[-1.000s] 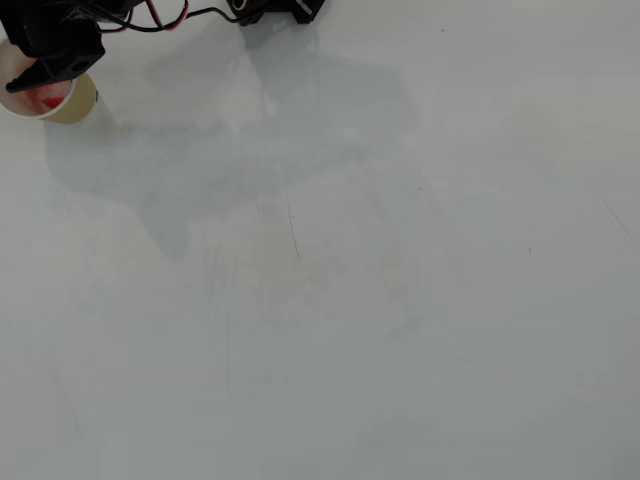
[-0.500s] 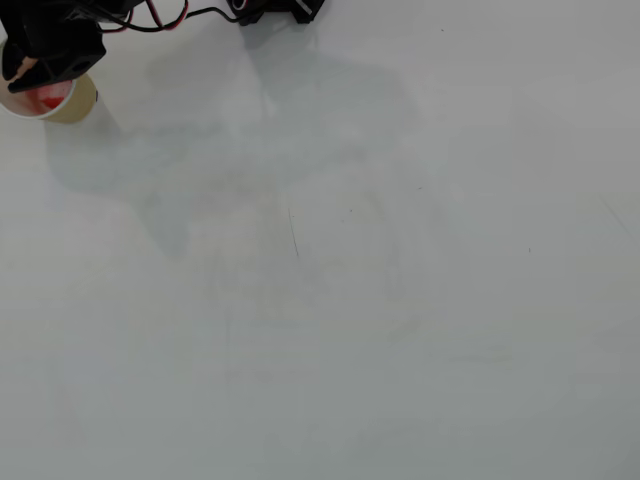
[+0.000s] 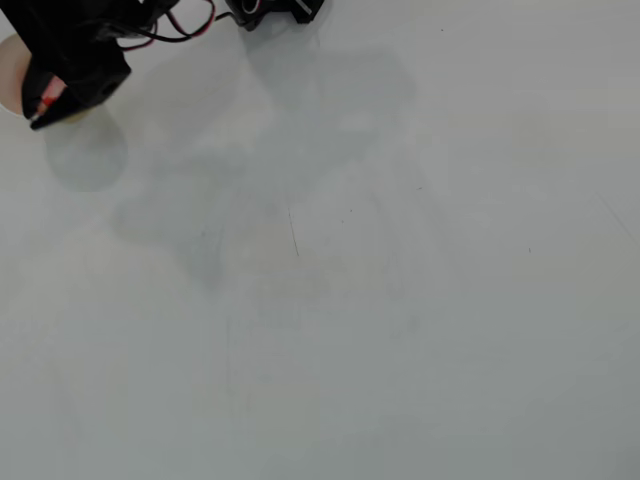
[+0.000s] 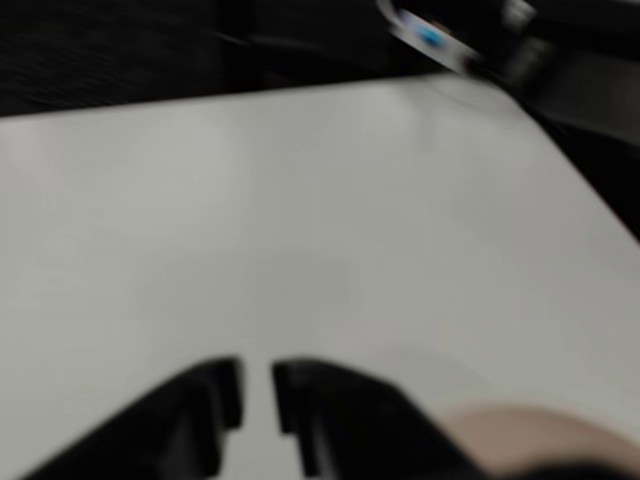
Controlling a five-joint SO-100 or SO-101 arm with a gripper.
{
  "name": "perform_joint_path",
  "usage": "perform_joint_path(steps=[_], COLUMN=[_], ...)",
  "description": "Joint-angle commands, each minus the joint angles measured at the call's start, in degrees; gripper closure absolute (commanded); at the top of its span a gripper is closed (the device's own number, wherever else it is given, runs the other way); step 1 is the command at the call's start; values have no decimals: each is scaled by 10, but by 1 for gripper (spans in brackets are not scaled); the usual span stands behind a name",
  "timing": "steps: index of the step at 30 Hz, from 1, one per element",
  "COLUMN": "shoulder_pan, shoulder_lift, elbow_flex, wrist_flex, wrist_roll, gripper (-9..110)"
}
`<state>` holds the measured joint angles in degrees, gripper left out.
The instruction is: Pick up the cube and drop it in the cup.
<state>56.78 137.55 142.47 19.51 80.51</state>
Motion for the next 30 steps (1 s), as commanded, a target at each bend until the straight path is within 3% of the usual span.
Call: perform_joint_path(steps=[1, 19, 30], shoulder_pan=[-68, -381, -521], shoulder_lift=[69, 232, 339], elbow_flex=[1, 134, 219], wrist_flex=[2, 76, 234], wrist_roll=[6, 8, 8], gripper=[102, 102, 102])
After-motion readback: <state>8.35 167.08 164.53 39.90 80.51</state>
